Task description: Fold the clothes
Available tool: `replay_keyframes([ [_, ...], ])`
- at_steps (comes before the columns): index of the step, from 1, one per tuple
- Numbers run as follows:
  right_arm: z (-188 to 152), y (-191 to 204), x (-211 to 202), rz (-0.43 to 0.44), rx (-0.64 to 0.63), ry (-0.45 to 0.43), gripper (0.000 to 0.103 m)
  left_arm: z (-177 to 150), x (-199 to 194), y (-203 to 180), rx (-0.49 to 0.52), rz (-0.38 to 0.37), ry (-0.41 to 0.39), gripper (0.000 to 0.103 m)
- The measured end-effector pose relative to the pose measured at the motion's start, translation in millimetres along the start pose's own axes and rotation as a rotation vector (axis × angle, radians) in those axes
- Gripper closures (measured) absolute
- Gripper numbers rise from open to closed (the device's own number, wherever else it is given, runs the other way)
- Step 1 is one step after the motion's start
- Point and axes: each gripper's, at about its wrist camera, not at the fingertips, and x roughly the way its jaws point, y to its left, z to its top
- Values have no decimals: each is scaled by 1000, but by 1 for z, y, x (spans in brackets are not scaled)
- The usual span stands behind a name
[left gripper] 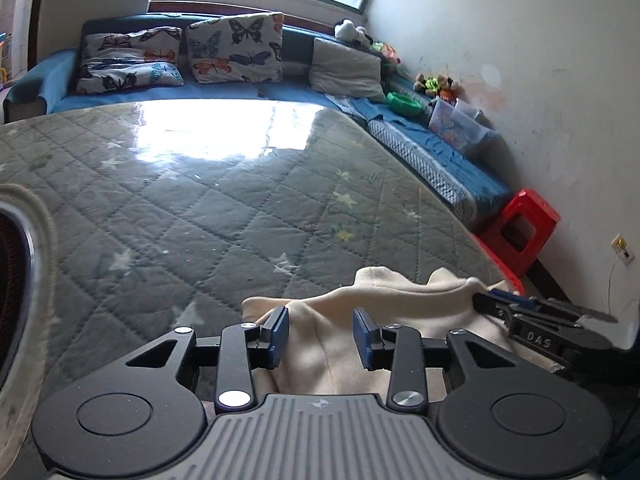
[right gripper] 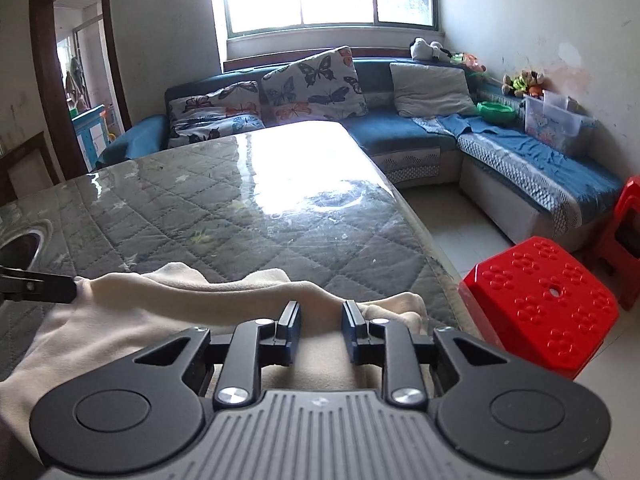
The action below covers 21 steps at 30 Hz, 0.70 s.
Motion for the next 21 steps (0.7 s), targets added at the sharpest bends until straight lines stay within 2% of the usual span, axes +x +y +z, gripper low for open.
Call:
replay_keyframes([
  [5, 7, 7, 1, 2, -7, -16, 79, 2, 12, 5, -4, 11, 0, 66],
  [8, 11, 19, -1, 32, -38, -24, 69, 3, 13, 3, 10, 16, -5, 66],
  [11, 12, 35, 7, 45, -84, -9, 67, 3, 12, 1, 19, 23, -6, 66],
  [12, 11, 37, 10, 37, -97, -8, 64, 2, 10, 1, 21, 23, -8, 65],
  [15, 12, 43, 14, 25, -123, -8, 63, -3, -4, -4, 55, 20, -28, 64],
  [21, 4, 51, -22, 66, -173, -38, 52, -31, -39, -16, 121, -13, -50, 64],
])
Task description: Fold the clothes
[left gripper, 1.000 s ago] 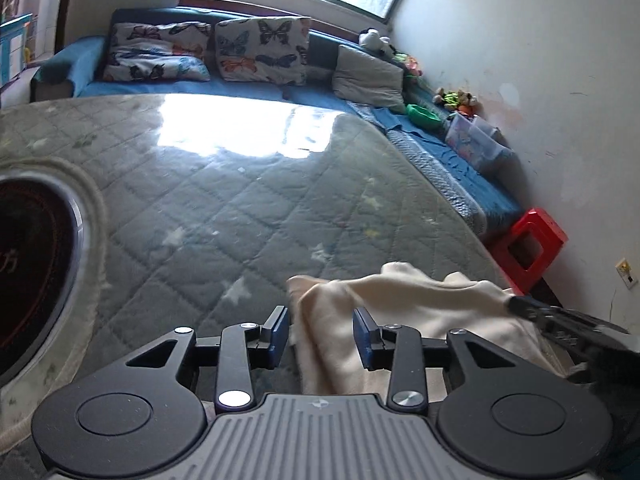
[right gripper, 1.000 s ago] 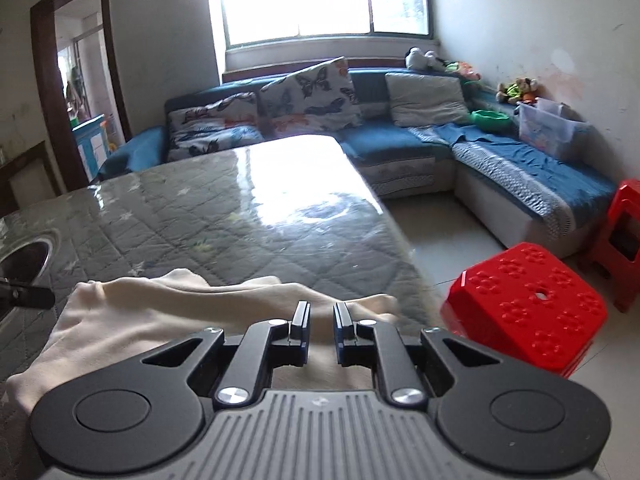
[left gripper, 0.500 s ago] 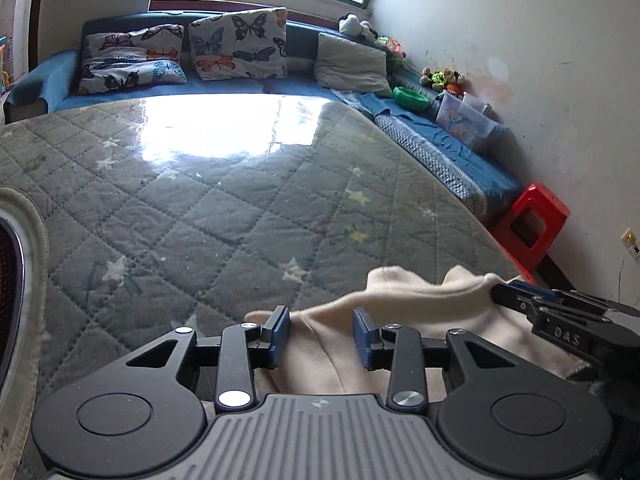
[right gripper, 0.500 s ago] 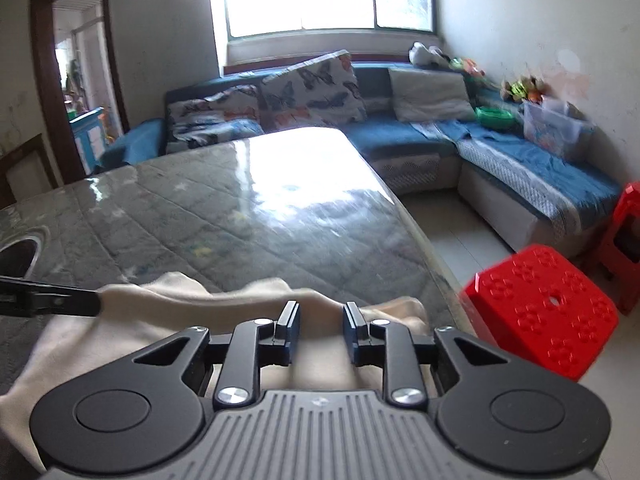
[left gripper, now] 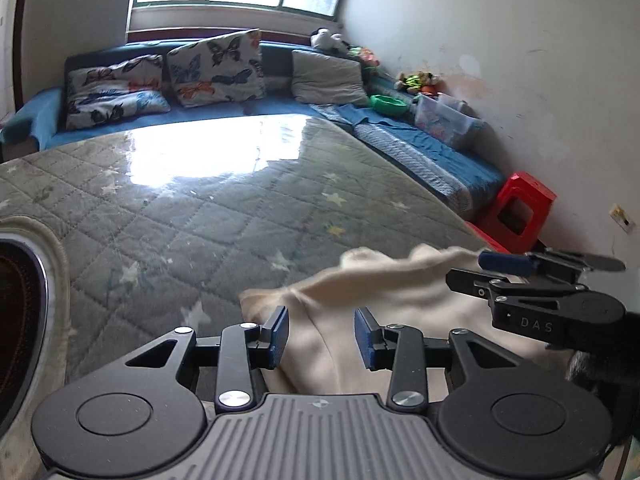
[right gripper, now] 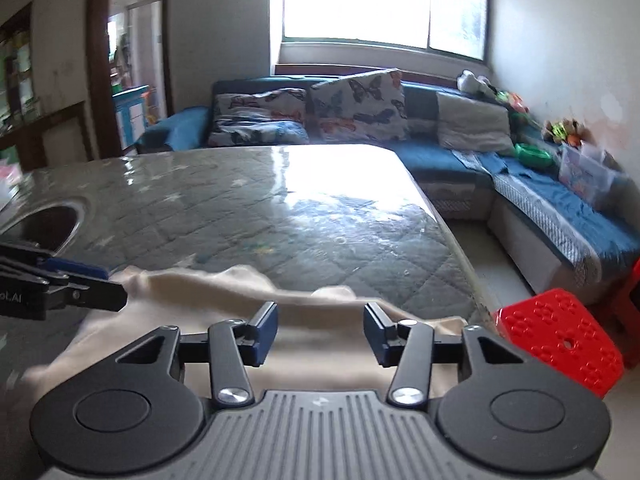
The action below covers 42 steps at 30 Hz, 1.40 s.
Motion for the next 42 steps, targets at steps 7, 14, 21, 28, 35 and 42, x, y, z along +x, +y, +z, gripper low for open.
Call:
replay_keyframes([
  [7, -37, 7, -35, 11, -31, 23, 47, -39, -25, -21, 93, 19, -15, 63],
  [14, -55, 10, -55, -1, -56, -7, 45, -61, -24, -19, 120, 72, -8, 59],
  [21, -65, -1, -66, 1, -35, -3, 46, -60, -32, -13, 74, 71, -20, 58],
  [28, -59, -20, -76, -44, 47, -45, 55, -54, -40, -12, 40, 71, -44, 58],
  [35, -69, -18, -76, -57, 14, -38, 58, -54, -44, -9, 24, 81, -51, 58],
  [42, -78, -18, -76, -67, 5, -23, 57, -58, -31, -6, 23, 112, -20, 56],
])
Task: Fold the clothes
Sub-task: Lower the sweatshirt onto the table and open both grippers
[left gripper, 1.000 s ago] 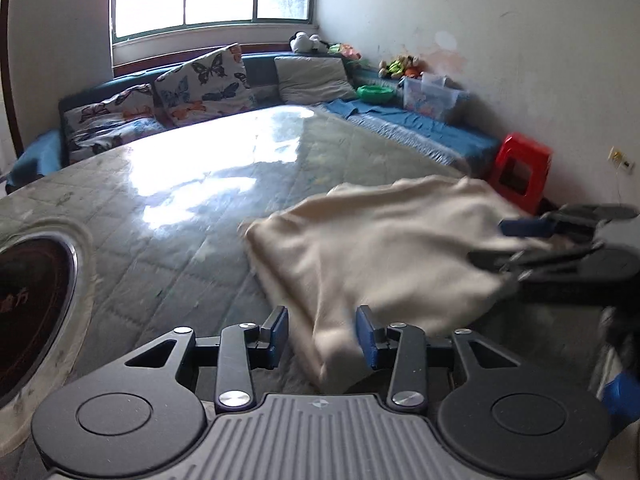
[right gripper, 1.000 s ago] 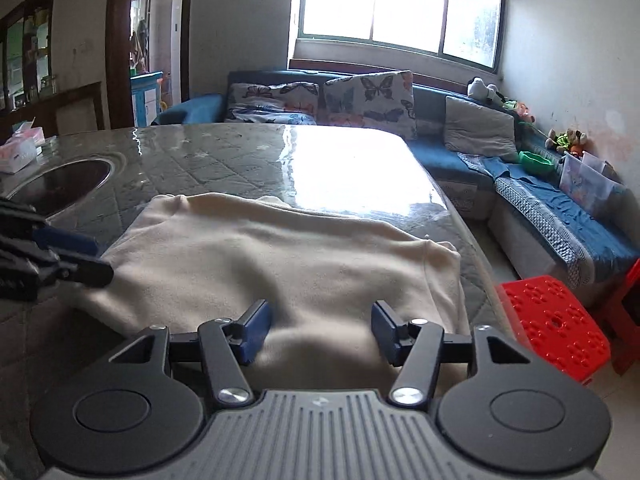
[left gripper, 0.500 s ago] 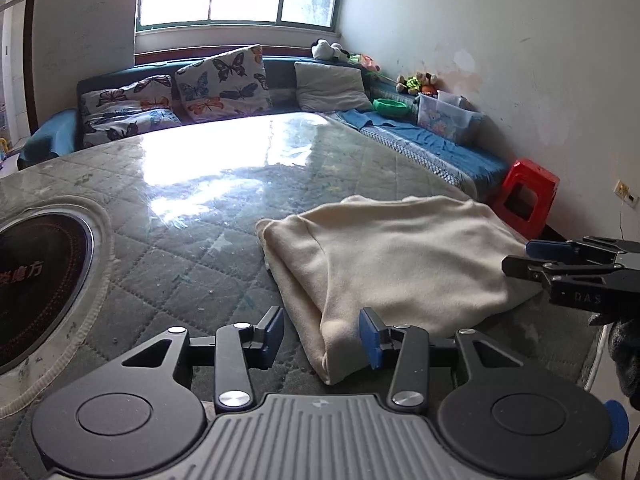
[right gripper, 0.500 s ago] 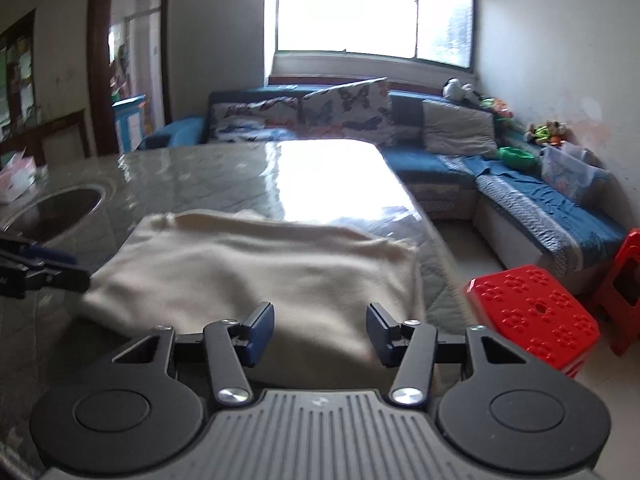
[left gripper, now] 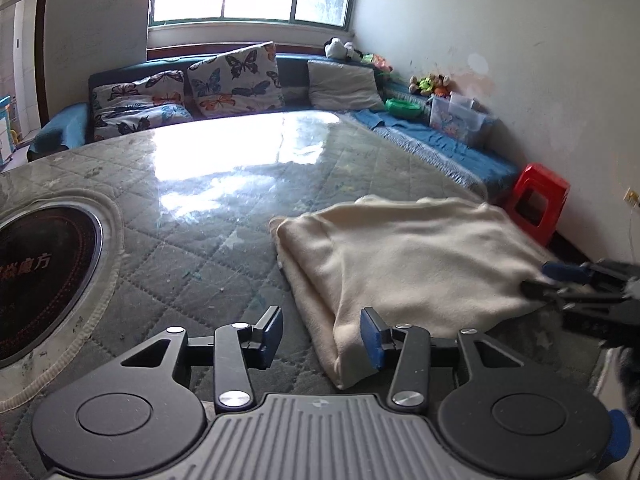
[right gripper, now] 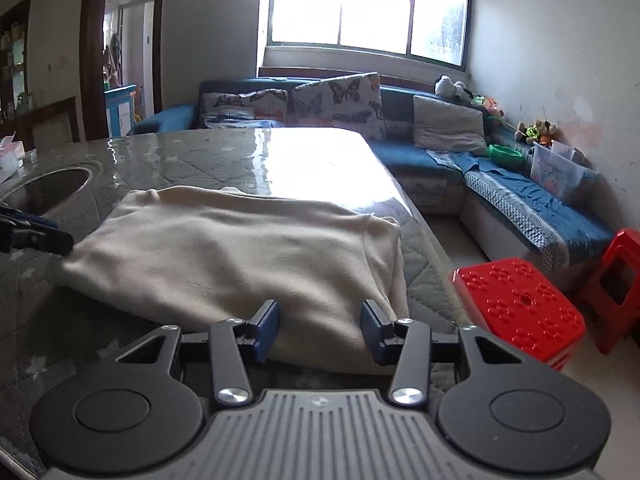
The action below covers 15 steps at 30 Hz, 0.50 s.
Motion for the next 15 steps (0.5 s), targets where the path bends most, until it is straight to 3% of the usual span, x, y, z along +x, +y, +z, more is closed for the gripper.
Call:
replay_keyframes([
  [4, 7, 4, -8, 17, 0, -17, 53, -2, -2, 1, -5, 0, 4, 53],
  [12, 6, 15, -10, 61, 1, -4, 24, -6, -14, 3, -15, 18, 17, 35],
  [15, 6, 24, -14, 82, -9, -6, 17, -8, -18, 3, -14, 26, 18, 27],
])
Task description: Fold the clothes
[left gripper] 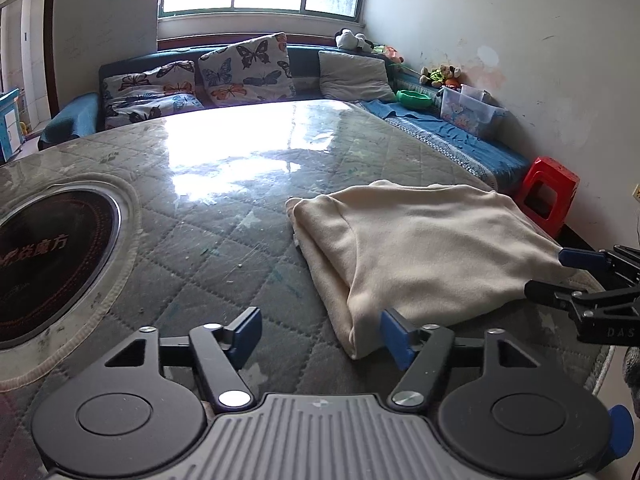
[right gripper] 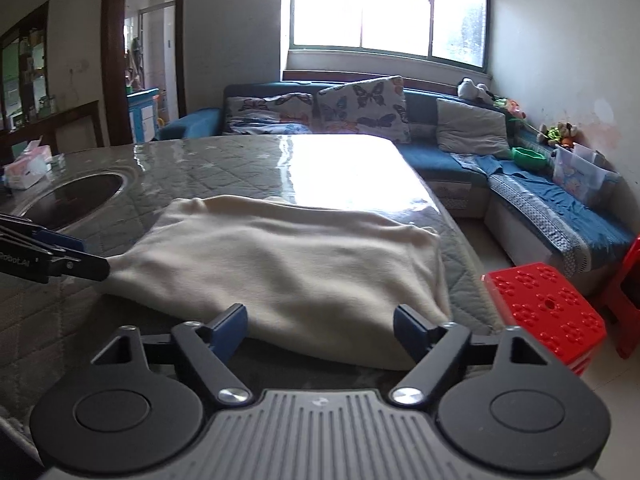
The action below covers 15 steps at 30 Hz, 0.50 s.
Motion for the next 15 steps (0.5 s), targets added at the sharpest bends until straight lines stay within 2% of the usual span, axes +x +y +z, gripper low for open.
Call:
replay_keyframes([
  [5, -1, 11, -4, 25, -16, 8, 3, -5, -9, -1, 3, 8, -6, 13],
  [7, -2, 14, -5, 31, -15, 11, 0, -8, -11, -1, 4, 8, -4, 11],
  [15, -9, 28, -9, 14, -12, 37, 0, -20, -19, -3, 15, 14, -2, 2],
])
